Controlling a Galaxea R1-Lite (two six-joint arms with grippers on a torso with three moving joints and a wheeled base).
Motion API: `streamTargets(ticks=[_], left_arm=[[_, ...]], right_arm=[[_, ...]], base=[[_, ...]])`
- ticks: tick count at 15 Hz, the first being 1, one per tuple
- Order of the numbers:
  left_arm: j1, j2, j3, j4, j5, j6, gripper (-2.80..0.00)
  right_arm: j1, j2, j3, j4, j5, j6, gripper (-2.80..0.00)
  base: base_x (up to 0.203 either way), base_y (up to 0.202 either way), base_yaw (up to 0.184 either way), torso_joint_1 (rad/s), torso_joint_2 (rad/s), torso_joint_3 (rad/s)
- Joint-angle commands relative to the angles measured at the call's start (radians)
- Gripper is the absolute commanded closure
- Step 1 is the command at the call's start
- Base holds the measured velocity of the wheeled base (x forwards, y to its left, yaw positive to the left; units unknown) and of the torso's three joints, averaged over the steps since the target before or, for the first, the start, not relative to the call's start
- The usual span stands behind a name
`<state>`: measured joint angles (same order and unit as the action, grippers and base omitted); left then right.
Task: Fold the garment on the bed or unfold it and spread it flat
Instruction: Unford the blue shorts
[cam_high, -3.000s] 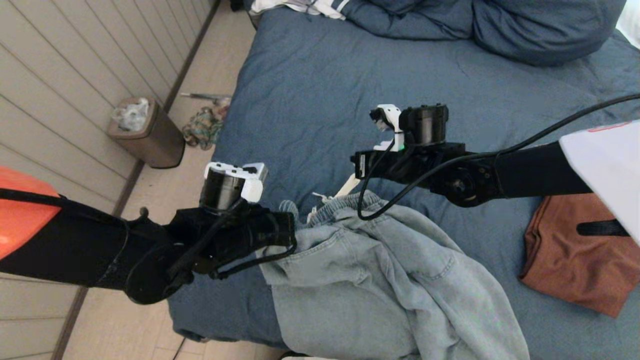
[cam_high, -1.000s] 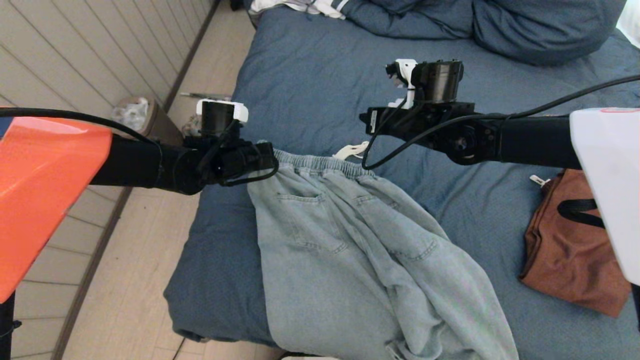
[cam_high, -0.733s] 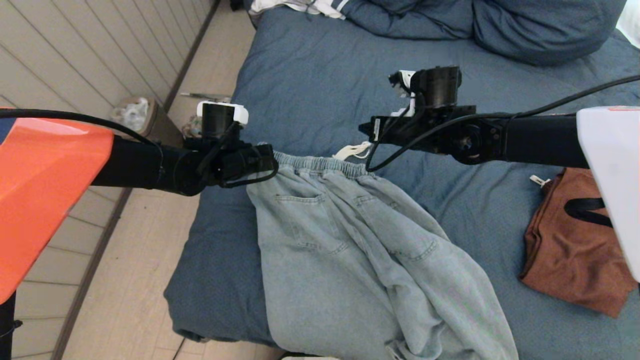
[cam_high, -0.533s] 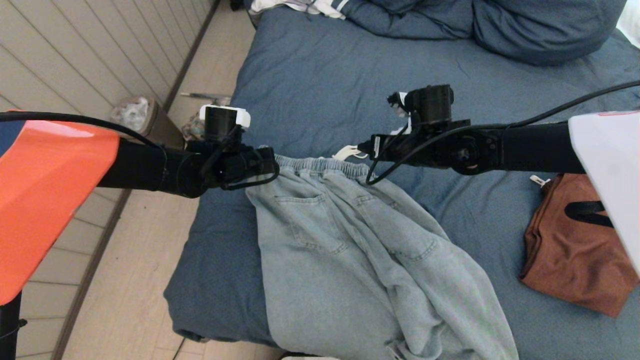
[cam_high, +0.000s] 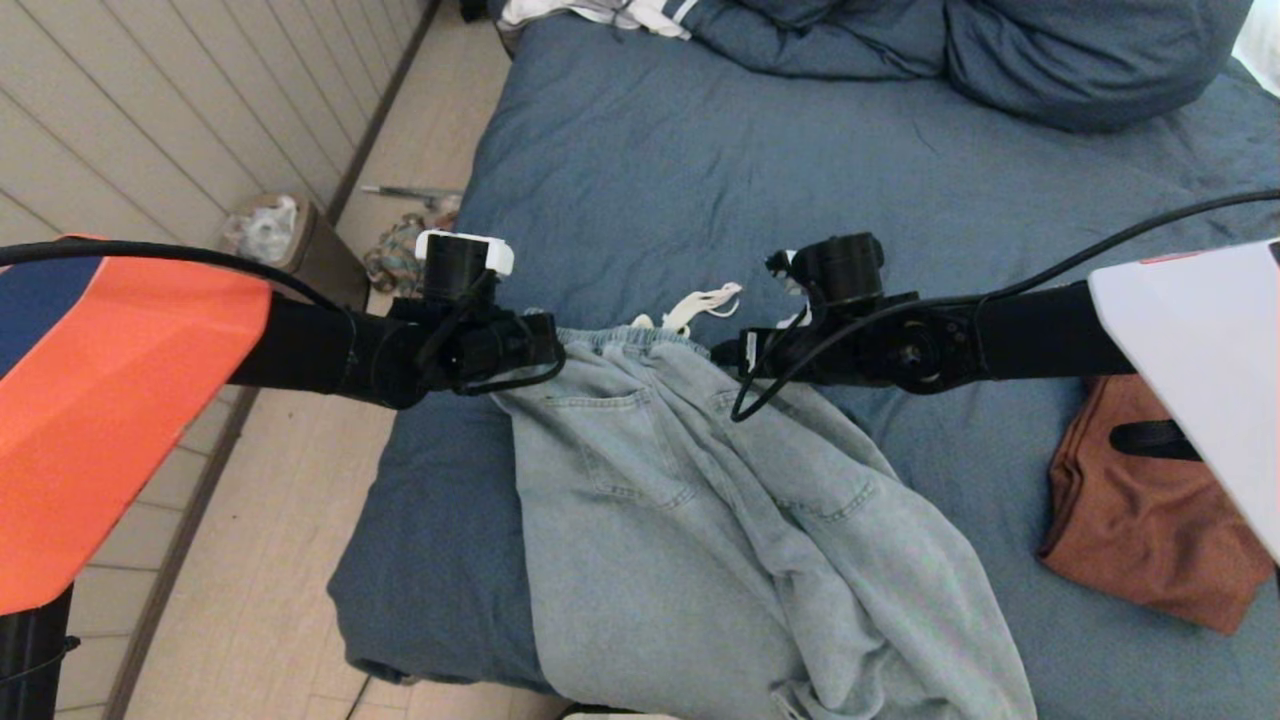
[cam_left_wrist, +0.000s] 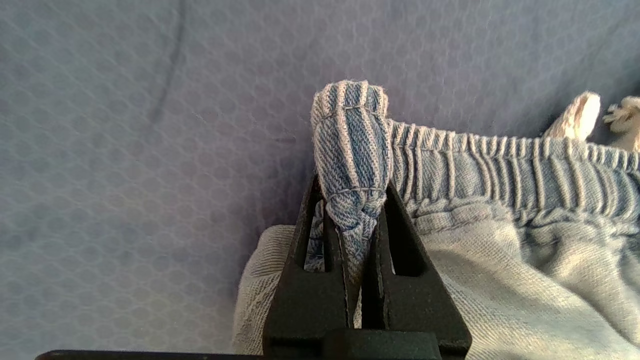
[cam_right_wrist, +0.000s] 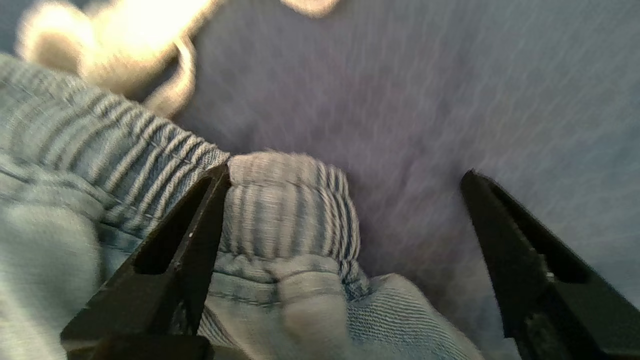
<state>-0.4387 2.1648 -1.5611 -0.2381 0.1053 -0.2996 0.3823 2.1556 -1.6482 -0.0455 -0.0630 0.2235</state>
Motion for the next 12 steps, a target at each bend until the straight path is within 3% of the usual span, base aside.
streamTargets(ticks=[1,12], left_arm=[[-0.007,0.013,0.0,0.0,0.001,-0.003,0.0],[-0.031,-0.01,-0.013,-0.003,0.003,-0.007,0.0]], right_arm=[[0.0,0.024,0.025,-0.001,0.0,0.006,0.0],[-0.005,-0.008,-0.14,-0.003,-0.009,0.017,0.0]], base=[[0.0,0.0,0.0,0.0,0.0,0.0],[0.0,0.0,0.0,0.0,0.0,0.0]])
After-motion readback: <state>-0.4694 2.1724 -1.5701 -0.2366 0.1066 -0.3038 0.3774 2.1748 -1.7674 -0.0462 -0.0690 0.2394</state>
